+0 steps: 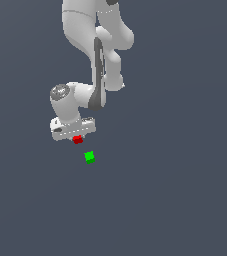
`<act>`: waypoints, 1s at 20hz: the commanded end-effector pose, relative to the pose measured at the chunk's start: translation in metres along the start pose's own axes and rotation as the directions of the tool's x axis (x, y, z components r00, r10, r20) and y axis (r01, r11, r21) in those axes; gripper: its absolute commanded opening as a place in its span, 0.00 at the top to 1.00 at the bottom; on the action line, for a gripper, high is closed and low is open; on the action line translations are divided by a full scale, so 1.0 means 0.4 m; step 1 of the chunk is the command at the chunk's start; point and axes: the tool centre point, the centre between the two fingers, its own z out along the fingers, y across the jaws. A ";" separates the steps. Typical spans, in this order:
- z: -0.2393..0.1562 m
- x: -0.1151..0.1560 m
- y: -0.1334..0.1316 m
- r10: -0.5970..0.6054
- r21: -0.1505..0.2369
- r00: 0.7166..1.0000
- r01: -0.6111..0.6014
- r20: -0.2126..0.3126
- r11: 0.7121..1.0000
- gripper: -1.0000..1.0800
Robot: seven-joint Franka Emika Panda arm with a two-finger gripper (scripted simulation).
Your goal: Stack the red cube on top of the green cube.
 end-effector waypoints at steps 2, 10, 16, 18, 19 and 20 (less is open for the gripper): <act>-0.060 0.000 0.000 0.000 -0.001 1.000 0.000 -0.001 1.000 1.00; -0.159 0.001 0.000 -0.001 -0.001 1.000 0.001 -0.001 1.000 1.00; -0.168 0.003 0.000 -0.001 -0.001 1.000 0.001 -0.002 1.000 1.00; -0.165 0.008 -0.002 -0.001 -0.001 1.000 0.001 -0.002 1.000 1.00; -0.162 0.013 -0.004 -0.001 -0.001 1.000 0.001 -0.002 1.000 1.00; -0.159 0.019 -0.007 -0.001 -0.001 1.000 0.001 -0.002 1.000 1.00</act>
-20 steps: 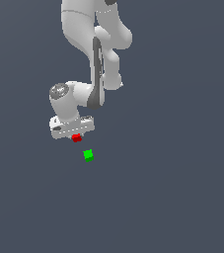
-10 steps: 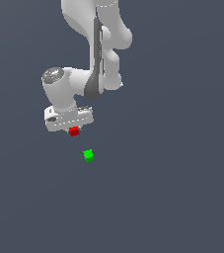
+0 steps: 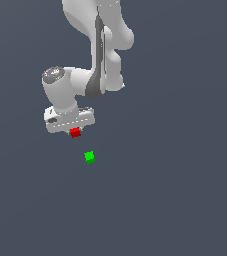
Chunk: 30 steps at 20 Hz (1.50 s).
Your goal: Stack the red cube on top of the green cube.
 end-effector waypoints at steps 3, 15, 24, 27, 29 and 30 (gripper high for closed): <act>0.018 0.035 -0.014 -0.001 0.000 1.000 0.001 0.000 1.000 1.00; 0.108 0.209 -0.078 -0.001 0.001 1.000 0.001 0.000 1.000 1.00; 0.135 0.265 -0.094 -0.001 0.001 1.000 0.001 0.000 1.000 1.00; 0.136 0.267 -0.094 -0.001 0.001 1.000 0.001 0.000 1.000 0.04; 0.136 0.267 -0.094 -0.001 0.001 1.000 0.001 0.000 1.000 0.04; 0.136 0.267 -0.094 -0.001 0.001 1.000 0.001 0.000 1.000 0.04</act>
